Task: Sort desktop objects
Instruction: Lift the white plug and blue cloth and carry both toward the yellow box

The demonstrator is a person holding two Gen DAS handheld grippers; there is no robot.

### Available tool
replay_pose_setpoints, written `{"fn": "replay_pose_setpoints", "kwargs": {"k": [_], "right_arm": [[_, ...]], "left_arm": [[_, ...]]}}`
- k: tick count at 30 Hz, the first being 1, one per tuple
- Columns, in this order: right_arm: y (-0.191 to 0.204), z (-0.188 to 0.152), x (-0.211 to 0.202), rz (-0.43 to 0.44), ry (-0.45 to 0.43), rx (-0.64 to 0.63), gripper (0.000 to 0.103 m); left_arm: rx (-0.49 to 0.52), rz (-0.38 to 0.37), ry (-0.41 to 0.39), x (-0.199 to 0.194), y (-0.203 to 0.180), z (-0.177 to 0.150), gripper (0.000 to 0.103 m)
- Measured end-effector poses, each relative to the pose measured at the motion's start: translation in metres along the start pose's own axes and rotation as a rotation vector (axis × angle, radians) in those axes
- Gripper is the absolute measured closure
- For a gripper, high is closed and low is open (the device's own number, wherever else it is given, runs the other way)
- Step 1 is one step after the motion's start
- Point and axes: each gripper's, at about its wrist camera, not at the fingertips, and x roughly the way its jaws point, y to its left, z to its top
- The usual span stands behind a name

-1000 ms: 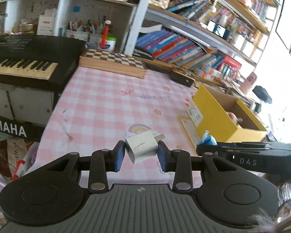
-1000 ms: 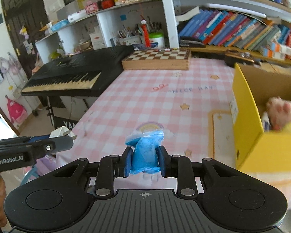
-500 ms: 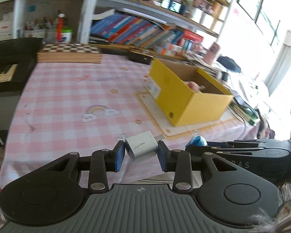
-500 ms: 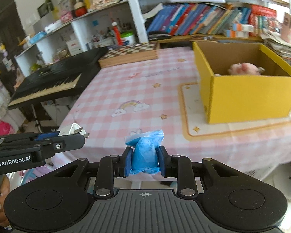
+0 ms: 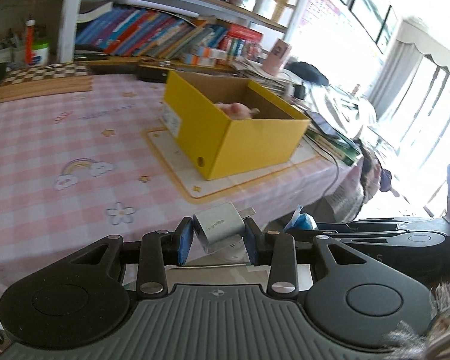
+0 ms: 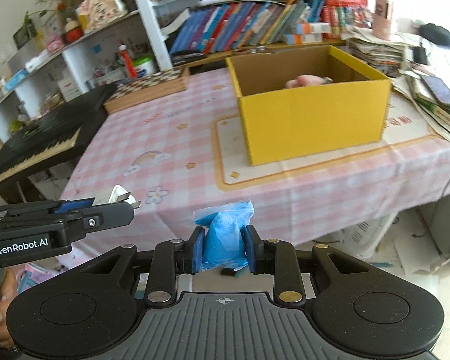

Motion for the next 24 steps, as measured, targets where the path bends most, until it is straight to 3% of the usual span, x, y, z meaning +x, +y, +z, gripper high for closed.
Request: {"fn": "replay_pose_setpoints", "kwargs": {"k": [7, 24], "right_arm": [[-0.026, 0.001, -0.007, -0.027, -0.004, 0.038, 0.076], [-0.088, 0.024, -0.001, -0.023, 0.010, 0.070, 0.076]], "left_arm": [[0.047, -0.046, 0.028, 0.020, -0.025, 0.007, 0.070], [0.062, -0.041, 0.047, 0.064, -0.067, 0.028, 0.070]]}}
